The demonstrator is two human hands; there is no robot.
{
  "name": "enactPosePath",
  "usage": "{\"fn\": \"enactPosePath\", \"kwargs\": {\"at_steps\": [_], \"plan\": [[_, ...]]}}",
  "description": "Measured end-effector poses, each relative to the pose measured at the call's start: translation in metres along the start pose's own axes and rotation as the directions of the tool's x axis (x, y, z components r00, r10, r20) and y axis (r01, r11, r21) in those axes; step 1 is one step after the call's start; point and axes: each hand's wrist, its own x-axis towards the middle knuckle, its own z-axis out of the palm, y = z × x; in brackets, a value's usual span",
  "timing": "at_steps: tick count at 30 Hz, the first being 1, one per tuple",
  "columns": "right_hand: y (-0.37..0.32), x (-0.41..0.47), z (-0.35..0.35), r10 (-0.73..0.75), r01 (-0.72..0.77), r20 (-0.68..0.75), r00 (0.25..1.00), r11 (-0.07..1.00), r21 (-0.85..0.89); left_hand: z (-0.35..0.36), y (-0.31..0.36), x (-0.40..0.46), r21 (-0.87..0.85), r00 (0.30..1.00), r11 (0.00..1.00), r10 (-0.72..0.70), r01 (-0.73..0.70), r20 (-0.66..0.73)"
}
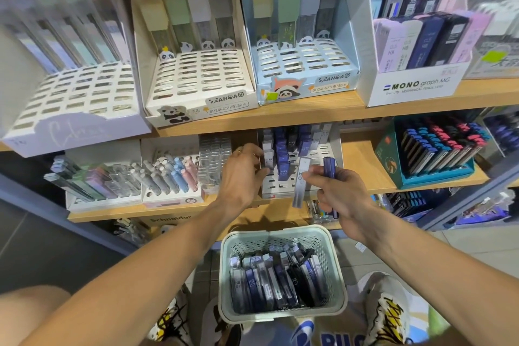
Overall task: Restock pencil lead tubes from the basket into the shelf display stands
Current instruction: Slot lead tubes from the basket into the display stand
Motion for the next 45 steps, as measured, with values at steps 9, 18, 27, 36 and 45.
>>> {"fn": "enactPosePath", "kwargs": {"at_steps": [9,18,27,36,45], "plan": [[-0.002,-0.004,0.015,-0.041,0.040,0.020,0.999,0.999,0.035,-0.026,0.024,-0.042,-0.356,1.000,0.934,0.001,-0.009,-0.024],[0.000,-0.006,0.023,-0.062,0.063,0.058,0.996,0.998,-0.009,-0.030,0.020,-0.045,-0.619,0.979,0.763,-0.096,0.187,0.178],[0.002,-0.002,0.016,-0.003,0.003,-0.003,1.000,1.000,0.004,-0.029,0.006,-0.019,-0.490,0.985,0.866,-0.158,0.102,-0.074],[0.001,-0.001,0.012,0.024,-0.024,-0.003,1.000,1.000,-0.004,-0.018,0.004,-0.013,-0.402,0.993,0.913,-0.104,0.071,-0.060],[0.001,0.000,0.012,0.040,-0.040,-0.011,0.999,0.999,0.009,-0.015,0.004,-0.014,-0.383,0.995,0.923,-0.069,0.038,-0.068]]}}
